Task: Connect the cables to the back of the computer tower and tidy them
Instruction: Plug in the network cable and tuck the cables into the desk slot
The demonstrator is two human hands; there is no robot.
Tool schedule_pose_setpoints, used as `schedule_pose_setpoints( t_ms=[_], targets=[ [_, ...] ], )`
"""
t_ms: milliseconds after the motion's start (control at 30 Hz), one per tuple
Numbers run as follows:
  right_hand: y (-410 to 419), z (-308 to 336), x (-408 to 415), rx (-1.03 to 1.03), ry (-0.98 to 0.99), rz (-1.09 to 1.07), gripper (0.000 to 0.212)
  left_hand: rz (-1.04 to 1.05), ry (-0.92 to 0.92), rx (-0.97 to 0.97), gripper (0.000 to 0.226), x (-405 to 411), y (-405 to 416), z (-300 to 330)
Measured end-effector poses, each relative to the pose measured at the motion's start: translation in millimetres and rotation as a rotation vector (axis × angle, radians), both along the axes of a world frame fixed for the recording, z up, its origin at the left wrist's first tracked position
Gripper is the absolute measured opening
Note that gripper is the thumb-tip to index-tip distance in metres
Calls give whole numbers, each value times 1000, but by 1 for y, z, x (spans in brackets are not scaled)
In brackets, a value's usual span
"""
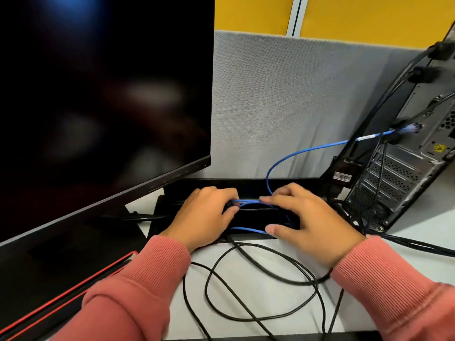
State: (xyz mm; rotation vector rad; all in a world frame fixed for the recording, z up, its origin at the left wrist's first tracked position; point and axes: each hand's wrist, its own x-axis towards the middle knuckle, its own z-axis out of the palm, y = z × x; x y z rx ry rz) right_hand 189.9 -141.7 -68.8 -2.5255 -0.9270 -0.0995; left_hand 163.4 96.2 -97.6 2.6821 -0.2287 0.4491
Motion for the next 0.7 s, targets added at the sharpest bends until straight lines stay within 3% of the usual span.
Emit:
schedule_pose_setpoints(
  t_ms=[100, 300, 467, 700],
  targets=[
    [-5, -2, -3, -28, -64, 29, 46, 14, -4, -19, 7, 0, -1, 0],
    [8, -8, -8, -141, -171, 3, 16, -28, 34, -2, 32, 4, 3, -2],
    [28, -2, -6, -216, -185, -179, 38, -64, 25, 67, 26, 8, 4, -4],
    [47, -10, 16, -385, -76, -157, 37, -44, -145, -38, 22, 7, 6, -3]
  ],
)
